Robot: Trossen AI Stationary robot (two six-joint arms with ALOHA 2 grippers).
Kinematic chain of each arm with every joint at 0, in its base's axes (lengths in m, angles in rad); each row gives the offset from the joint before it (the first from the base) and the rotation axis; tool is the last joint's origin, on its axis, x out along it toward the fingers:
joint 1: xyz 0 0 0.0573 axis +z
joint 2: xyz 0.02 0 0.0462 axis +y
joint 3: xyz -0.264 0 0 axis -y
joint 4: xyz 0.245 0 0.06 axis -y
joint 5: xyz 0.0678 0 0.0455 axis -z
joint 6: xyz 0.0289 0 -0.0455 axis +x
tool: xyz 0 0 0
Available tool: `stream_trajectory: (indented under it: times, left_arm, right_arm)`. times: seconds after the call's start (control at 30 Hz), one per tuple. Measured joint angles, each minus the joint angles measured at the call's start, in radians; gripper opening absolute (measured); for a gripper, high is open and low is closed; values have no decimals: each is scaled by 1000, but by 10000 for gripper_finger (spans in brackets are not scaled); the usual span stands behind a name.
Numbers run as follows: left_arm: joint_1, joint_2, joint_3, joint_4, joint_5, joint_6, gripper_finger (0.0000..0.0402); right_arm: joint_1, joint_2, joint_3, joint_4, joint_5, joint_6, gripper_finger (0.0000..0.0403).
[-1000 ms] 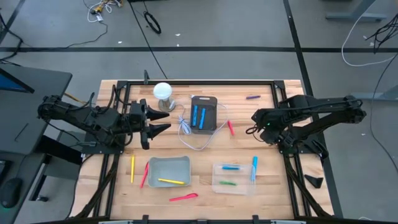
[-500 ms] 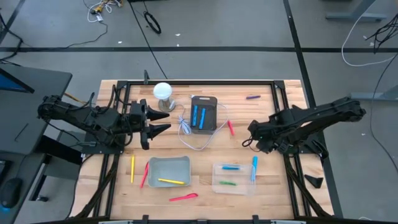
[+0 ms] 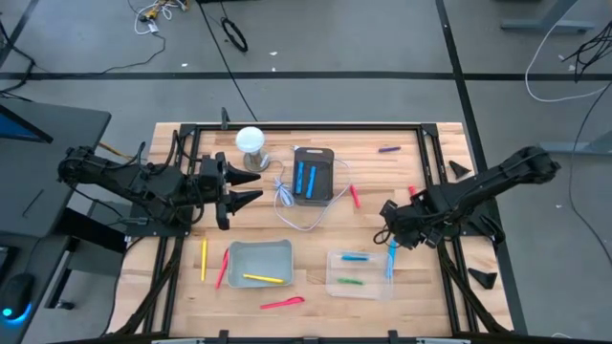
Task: Pick & Place Markers
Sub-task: Put the blue highlighter pen into the black bin
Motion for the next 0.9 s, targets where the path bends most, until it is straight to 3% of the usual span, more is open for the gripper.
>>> stream_trajectory:
  times: [0.47, 0.7, 0.9]
  left_arm:
    - [0, 0, 0, 0, 0, 0, 220]
    - [0, 0, 0, 0, 0, 0, 220]
    - [0, 0, 0, 0, 0, -1, 220]
  right_arm:
    - [112, 97, -115, 226, -34, 68, 245]
    - [137, 179, -143, 323, 12, 64, 244]
    - [138, 241, -147, 359, 19, 67, 209]
